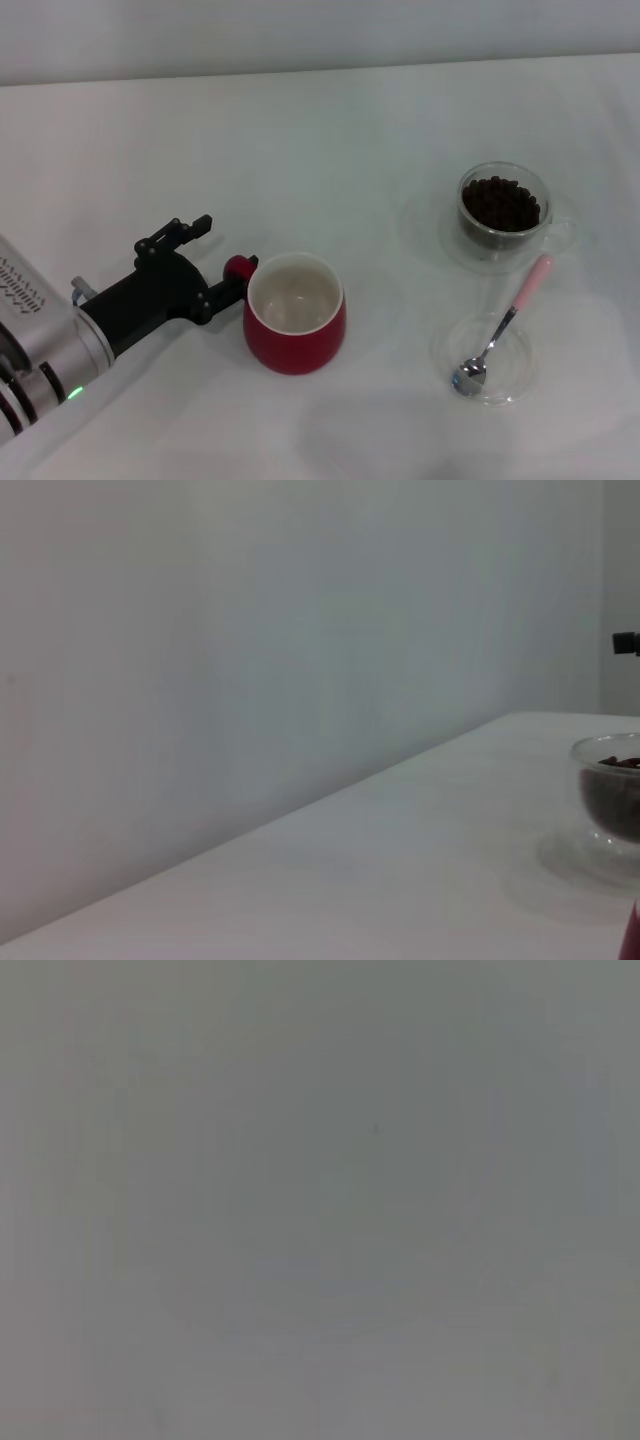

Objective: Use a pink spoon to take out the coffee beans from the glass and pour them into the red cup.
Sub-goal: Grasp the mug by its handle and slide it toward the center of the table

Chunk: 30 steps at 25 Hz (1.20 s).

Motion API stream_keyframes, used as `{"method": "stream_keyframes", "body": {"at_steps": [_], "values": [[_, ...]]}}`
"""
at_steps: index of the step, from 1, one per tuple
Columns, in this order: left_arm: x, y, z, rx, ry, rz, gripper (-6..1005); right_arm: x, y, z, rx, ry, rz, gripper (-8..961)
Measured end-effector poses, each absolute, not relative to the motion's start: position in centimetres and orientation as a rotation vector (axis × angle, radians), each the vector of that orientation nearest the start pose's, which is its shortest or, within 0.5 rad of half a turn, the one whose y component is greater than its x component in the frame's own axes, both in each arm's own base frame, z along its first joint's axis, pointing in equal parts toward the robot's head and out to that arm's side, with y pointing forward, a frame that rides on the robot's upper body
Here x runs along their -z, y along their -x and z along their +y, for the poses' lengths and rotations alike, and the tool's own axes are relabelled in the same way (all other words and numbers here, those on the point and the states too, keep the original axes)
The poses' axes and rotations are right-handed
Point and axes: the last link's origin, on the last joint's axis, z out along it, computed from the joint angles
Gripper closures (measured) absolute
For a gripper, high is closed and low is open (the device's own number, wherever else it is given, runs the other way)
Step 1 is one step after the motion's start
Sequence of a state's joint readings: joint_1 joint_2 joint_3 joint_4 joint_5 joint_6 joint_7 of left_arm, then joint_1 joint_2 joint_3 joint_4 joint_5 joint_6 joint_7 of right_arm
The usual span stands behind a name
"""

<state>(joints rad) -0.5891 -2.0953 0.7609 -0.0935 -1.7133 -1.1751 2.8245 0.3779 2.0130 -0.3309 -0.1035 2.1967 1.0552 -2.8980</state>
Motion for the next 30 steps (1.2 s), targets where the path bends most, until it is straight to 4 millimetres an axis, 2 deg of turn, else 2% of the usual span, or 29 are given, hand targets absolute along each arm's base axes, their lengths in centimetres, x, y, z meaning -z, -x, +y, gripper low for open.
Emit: {"method": "stream_keyframes", "body": {"at_steps": [3,21,30], "values": [[10.4,28.6,29.9,0.619,2.4,-0.311,224,-7.2,-42.2,30.5,-0.42,1.359,0.635,96],[10.3,29.2,29.2,0.615,2.389,-0.341,234,-7.1,-42.7,29.7,-0.414,1.35,0.654,96],[10.0,30.3,26.5,0.685,2.361,-0.39,236,-6.9,-42.8,29.5,-0.415,1.356,0.662,96]]}}
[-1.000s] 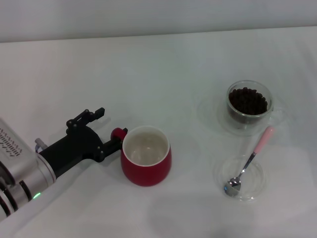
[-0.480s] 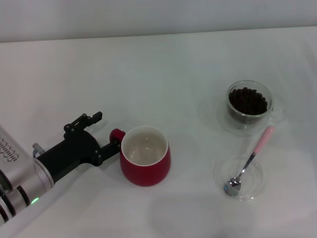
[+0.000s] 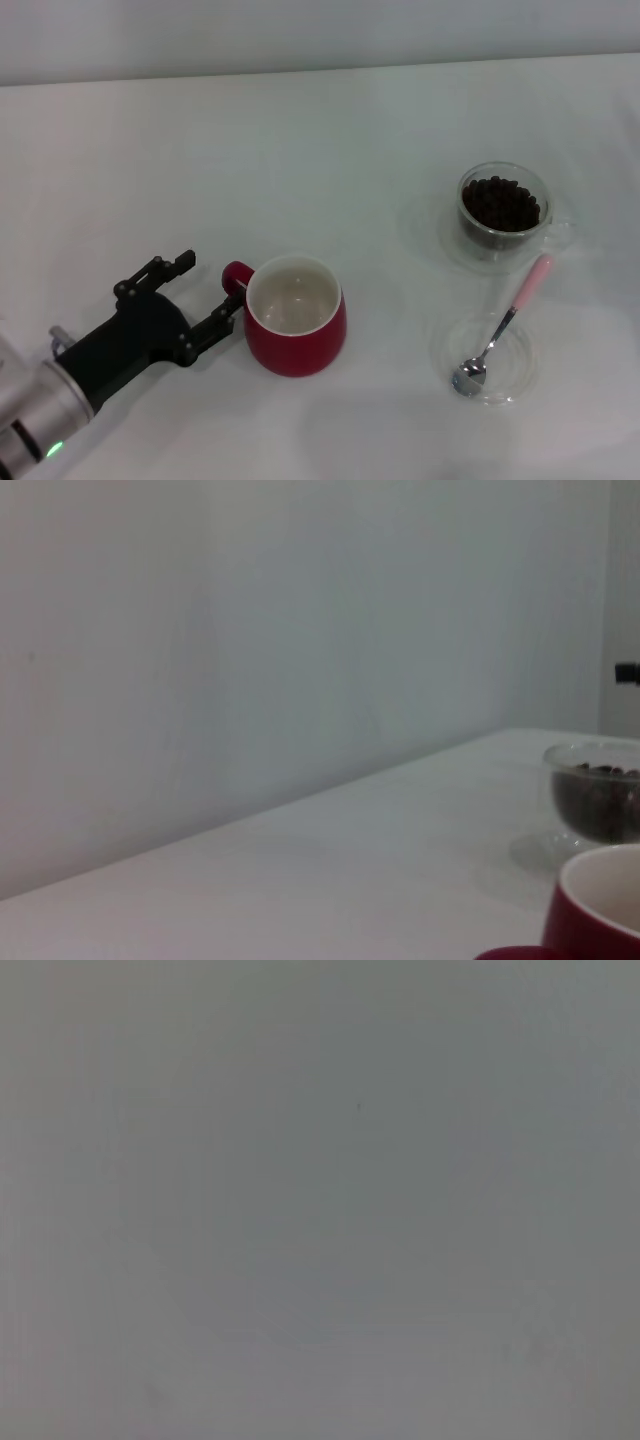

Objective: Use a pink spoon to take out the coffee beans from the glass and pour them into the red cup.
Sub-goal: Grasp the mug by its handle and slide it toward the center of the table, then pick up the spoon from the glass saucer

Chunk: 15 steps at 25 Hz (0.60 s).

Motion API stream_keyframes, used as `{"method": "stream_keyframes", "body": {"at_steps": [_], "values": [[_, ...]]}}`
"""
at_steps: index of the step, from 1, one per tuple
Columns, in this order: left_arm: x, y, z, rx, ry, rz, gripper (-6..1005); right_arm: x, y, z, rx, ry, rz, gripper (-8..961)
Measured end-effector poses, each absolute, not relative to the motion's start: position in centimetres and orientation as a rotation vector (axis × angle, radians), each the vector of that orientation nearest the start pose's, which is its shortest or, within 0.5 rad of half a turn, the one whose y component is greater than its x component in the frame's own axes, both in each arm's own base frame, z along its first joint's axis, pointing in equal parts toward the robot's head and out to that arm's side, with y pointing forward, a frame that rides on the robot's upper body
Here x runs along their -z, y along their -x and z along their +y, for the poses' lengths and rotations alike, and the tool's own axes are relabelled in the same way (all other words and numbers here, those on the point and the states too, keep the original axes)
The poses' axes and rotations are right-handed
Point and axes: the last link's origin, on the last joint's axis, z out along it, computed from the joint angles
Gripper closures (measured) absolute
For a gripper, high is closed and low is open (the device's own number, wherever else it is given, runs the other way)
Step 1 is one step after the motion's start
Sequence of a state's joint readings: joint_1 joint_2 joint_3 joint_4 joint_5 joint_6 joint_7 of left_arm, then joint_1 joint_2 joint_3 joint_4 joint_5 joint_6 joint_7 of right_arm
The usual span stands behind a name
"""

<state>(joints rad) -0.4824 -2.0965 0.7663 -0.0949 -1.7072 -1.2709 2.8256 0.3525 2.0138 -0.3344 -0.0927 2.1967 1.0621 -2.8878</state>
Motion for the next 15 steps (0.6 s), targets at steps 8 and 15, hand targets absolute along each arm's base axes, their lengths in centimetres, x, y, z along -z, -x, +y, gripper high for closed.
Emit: {"method": "stream_keyframes", "body": {"at_steps": [8,15], "values": [[9.1,31.3,24.6,0.737,2.309,-0.415,235,-6.8,-42.7,29.7,-0.412,1.357,0.668,96],[8.5,32.7,23.2,0.725,2.237,-0.487,236,-7.1,-43.0,29.5,-0.431,1.349,0.691,96]]}}
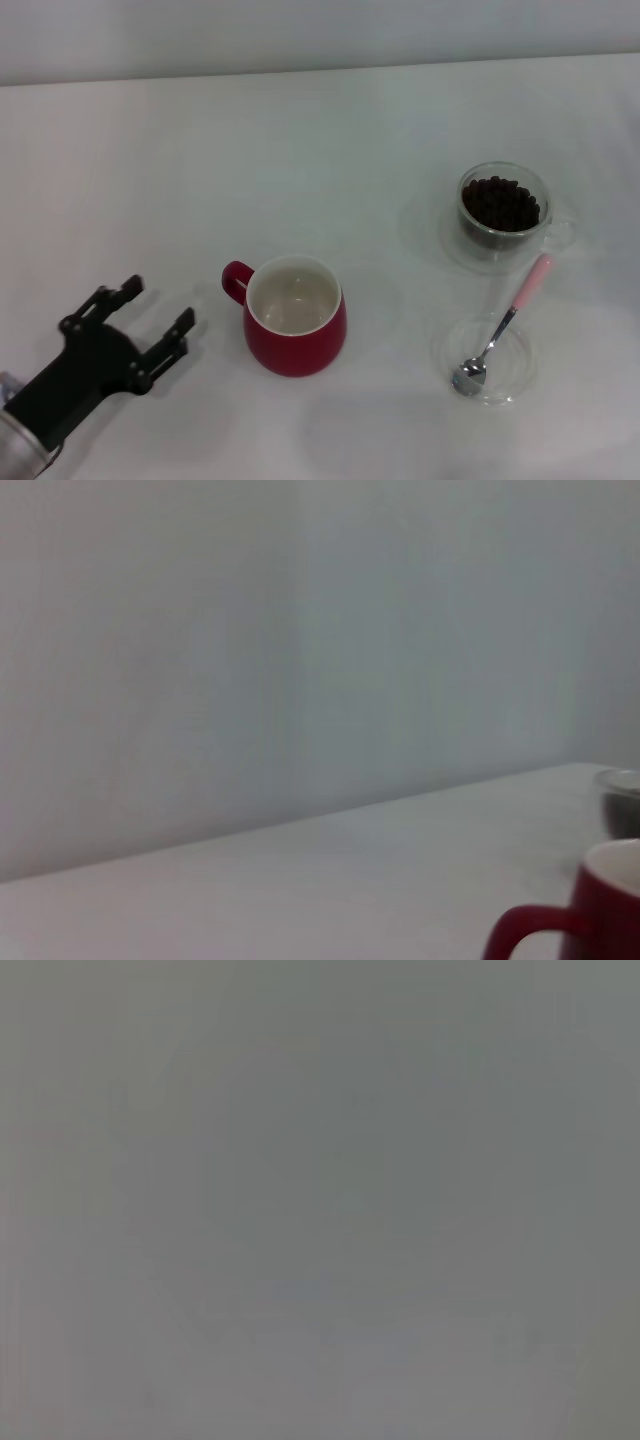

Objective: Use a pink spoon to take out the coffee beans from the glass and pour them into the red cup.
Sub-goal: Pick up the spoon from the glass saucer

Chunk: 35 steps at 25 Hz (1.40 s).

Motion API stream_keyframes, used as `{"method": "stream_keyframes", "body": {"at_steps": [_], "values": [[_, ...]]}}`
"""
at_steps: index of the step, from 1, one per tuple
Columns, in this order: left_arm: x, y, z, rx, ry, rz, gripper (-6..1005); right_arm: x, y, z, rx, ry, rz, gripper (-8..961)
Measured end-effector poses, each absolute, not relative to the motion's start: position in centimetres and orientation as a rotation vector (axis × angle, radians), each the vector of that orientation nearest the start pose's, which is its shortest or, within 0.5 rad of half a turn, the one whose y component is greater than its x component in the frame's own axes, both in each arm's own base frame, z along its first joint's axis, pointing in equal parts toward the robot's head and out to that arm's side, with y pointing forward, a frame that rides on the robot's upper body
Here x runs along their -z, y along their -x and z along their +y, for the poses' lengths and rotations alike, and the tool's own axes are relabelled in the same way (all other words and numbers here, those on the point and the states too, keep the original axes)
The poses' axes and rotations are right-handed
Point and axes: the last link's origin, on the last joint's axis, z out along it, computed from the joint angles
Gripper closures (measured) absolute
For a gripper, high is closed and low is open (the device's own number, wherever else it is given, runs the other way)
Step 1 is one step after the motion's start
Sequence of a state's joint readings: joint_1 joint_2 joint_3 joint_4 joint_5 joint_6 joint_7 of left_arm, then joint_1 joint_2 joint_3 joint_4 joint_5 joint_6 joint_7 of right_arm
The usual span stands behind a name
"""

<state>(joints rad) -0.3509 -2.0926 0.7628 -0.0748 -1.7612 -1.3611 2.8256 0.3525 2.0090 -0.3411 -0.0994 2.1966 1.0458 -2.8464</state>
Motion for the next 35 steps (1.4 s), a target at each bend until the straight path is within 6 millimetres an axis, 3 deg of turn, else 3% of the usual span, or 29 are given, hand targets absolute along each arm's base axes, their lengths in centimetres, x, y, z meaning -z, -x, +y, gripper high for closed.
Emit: {"method": "stream_keyframes", "body": {"at_steps": [7,17,24,35], "values": [[6.8,34.5,22.9,0.701,2.083,-0.563,237,-7.6,-44.1,28.2,-0.473,1.35,0.77,97],[5.1,35.2,23.8,0.706,1.964,-0.565,238,-10.9,-45.4,26.4,-0.696,1.398,1.048,97],[4.3,35.0,24.5,0.723,1.932,-0.54,237,-12.0,-47.4,24.8,-0.712,1.321,1.261,97],[3.1,34.7,25.3,0.745,1.906,-0.473,238,-15.6,-47.9,21.9,-0.829,1.347,1.469,97]]}}
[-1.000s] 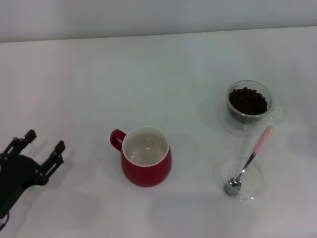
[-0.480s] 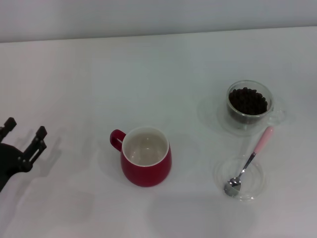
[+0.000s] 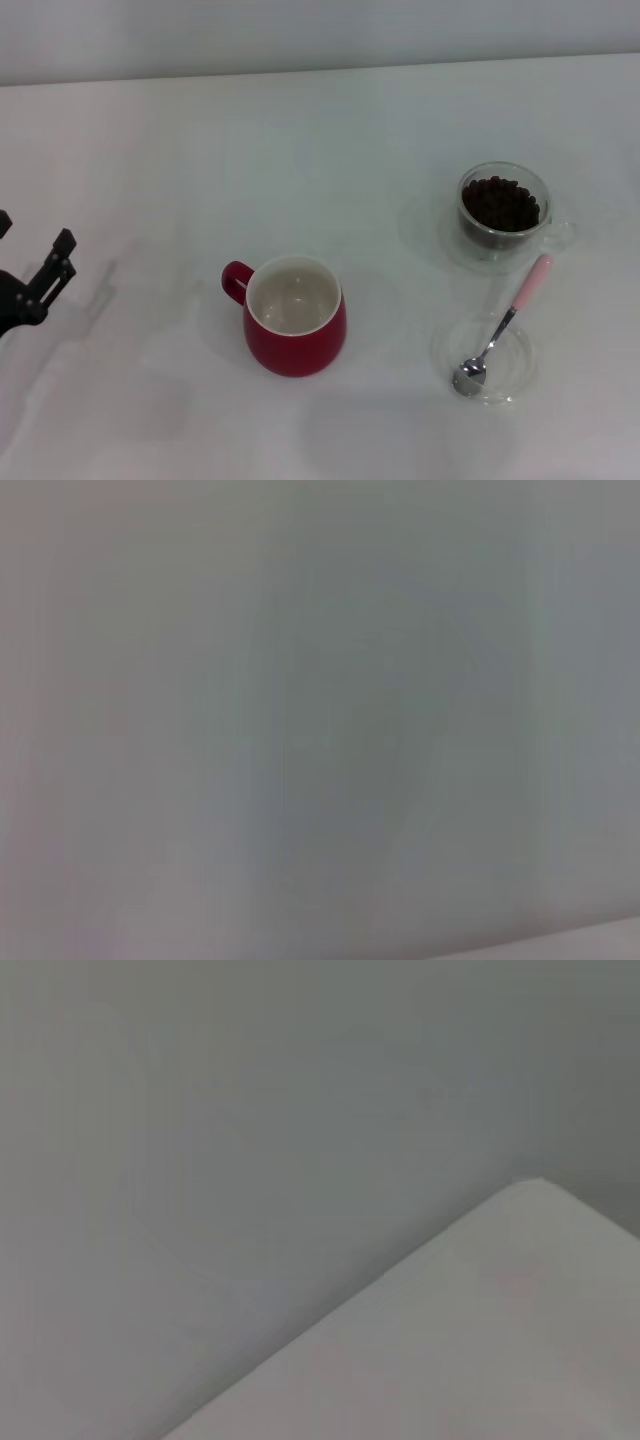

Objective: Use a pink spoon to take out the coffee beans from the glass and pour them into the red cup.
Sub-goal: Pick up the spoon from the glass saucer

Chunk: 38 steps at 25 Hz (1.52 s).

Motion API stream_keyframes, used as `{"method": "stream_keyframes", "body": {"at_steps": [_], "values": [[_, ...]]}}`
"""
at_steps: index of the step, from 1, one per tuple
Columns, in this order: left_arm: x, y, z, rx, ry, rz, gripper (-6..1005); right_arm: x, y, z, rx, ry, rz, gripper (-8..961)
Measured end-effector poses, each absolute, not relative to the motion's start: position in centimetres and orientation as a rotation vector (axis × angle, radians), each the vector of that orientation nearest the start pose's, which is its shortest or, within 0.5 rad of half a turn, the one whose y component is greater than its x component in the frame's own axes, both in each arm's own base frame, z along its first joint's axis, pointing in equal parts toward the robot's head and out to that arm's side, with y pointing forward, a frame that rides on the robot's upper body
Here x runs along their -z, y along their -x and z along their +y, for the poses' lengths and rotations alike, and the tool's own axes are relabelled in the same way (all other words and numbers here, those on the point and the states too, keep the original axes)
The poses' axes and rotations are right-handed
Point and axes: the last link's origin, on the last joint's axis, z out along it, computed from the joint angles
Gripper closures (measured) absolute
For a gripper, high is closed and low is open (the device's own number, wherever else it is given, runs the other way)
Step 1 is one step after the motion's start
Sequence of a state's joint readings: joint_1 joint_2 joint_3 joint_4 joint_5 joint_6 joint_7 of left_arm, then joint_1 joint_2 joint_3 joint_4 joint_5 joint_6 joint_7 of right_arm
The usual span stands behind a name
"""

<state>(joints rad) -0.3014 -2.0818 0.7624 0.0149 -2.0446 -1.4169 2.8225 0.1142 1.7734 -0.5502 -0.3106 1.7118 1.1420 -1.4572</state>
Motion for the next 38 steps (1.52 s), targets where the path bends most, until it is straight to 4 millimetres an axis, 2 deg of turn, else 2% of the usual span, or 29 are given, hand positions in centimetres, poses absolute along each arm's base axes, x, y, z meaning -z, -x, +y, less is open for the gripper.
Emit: {"method": "stream_keyframes", "body": {"at_steps": [4,6,12,18,38], "values": [[2.5,35.0,25.5,0.727,1.89,-0.459,238,-16.4,-48.1,21.2,-0.822,1.346,1.598,96],[2.5,35.0,25.5,0.725,1.888,-0.46,238,-16.1,-47.7,21.3,-0.816,1.381,1.672,96],[1.8,35.0,26.3,0.726,1.853,-0.448,238,-13.0,-44.9,22.8,-0.88,1.545,1.798,96],[1.7,34.6,26.7,0.745,1.856,-0.43,238,-9.6,-43.3,23.7,-0.88,1.642,1.849,96],[1.8,34.0,27.4,0.752,1.871,-0.405,237,-3.4,-39.2,23.7,-0.962,1.871,1.879,97]]}}
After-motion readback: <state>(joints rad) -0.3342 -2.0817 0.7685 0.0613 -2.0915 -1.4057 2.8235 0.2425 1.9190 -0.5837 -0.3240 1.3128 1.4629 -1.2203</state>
